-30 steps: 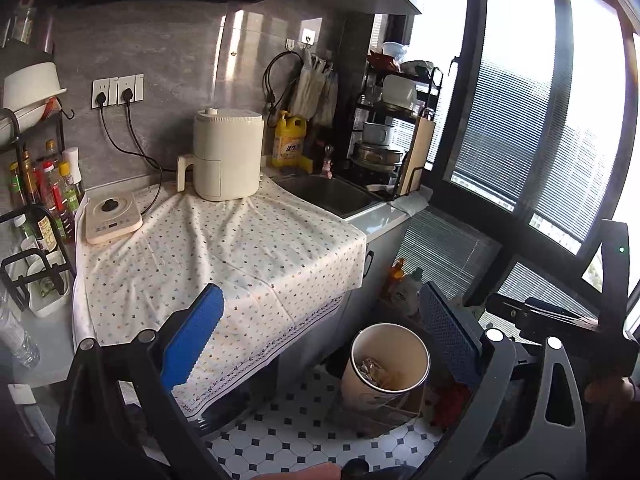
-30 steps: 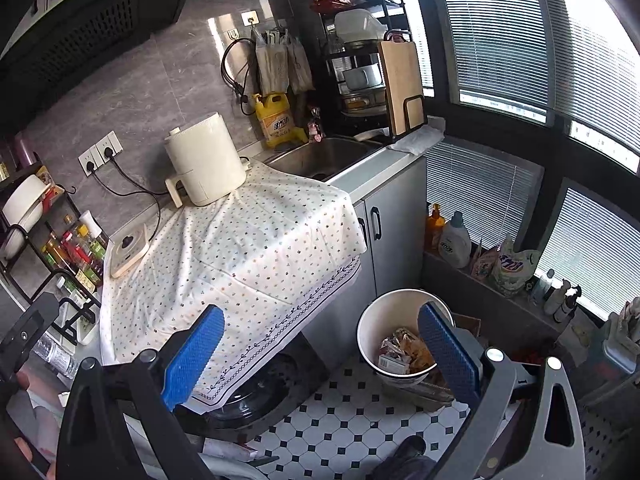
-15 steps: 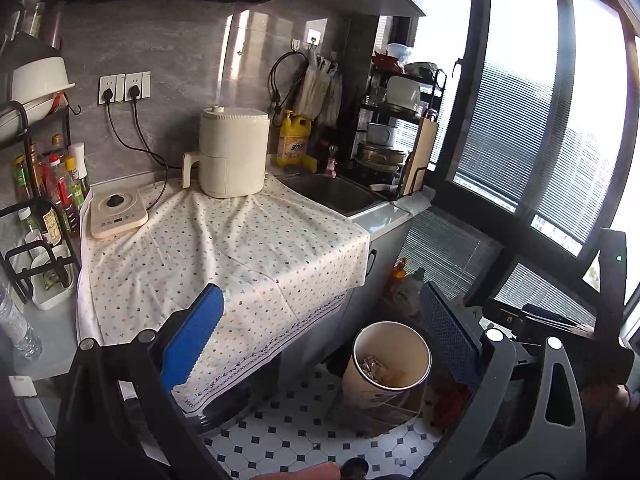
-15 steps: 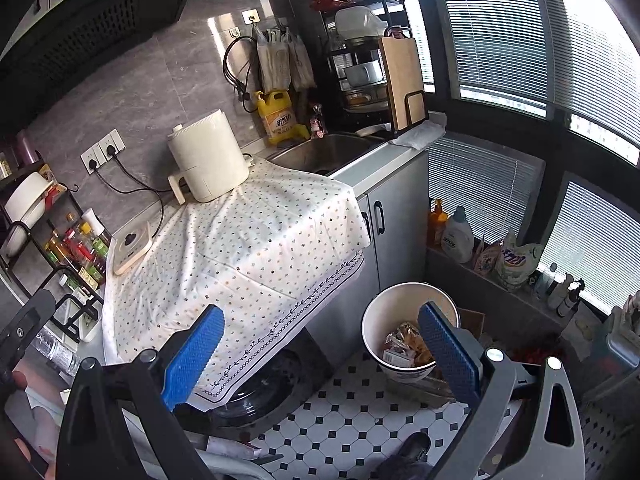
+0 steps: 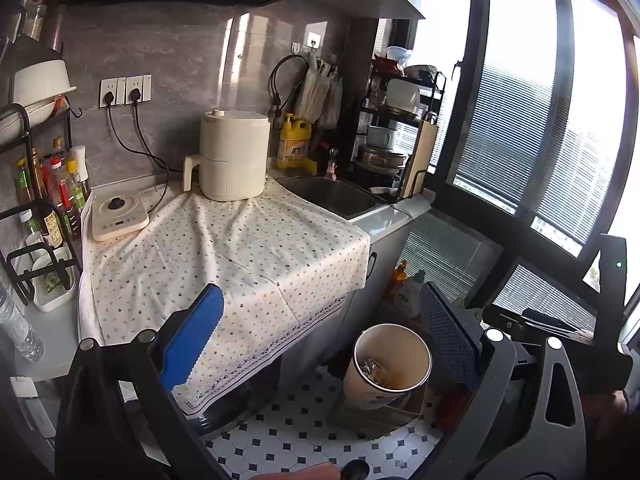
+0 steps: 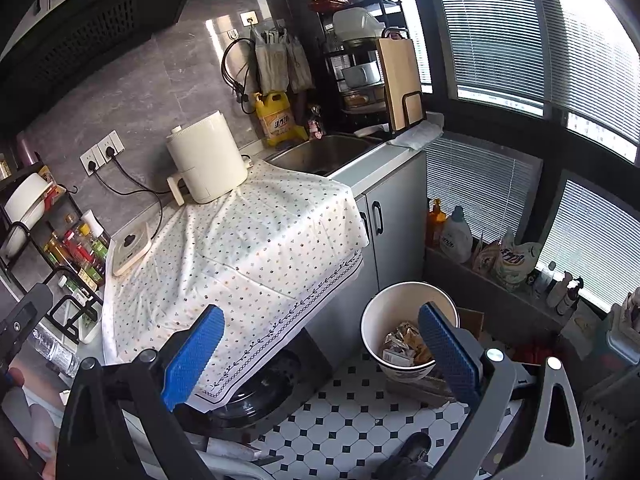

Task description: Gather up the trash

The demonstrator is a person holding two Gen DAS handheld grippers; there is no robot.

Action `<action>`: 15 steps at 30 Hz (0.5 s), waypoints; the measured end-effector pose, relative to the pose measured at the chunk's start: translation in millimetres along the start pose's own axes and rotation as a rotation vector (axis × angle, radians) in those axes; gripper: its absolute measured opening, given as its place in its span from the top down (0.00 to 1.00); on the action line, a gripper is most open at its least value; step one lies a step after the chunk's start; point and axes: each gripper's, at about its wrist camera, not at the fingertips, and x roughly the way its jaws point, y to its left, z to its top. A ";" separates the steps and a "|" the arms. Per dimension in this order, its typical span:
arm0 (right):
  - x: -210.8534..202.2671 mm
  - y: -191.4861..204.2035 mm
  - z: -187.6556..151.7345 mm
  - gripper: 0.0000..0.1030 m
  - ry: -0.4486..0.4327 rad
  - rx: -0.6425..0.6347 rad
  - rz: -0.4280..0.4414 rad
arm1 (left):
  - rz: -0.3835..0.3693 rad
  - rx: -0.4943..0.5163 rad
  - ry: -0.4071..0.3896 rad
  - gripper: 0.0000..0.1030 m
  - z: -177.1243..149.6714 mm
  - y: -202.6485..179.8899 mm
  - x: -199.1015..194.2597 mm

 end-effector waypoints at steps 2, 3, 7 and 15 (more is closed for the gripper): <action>-0.1 0.0 0.1 0.08 -0.001 -0.002 0.000 | 0.003 0.001 0.001 0.06 -0.6 0.0 -0.4; -0.6 0.5 -0.2 0.08 -0.002 -0.004 0.001 | 0.002 0.000 0.000 0.06 -0.9 0.0 -1.0; -2.2 2.5 -1.0 0.08 -0.003 -0.008 0.004 | 0.001 0.001 0.000 0.06 -0.7 1.3 -0.7; -6.5 5.0 0.0 0.08 -0.006 -0.019 0.003 | 0.008 -0.010 -0.003 0.06 -2.1 -0.7 -3.5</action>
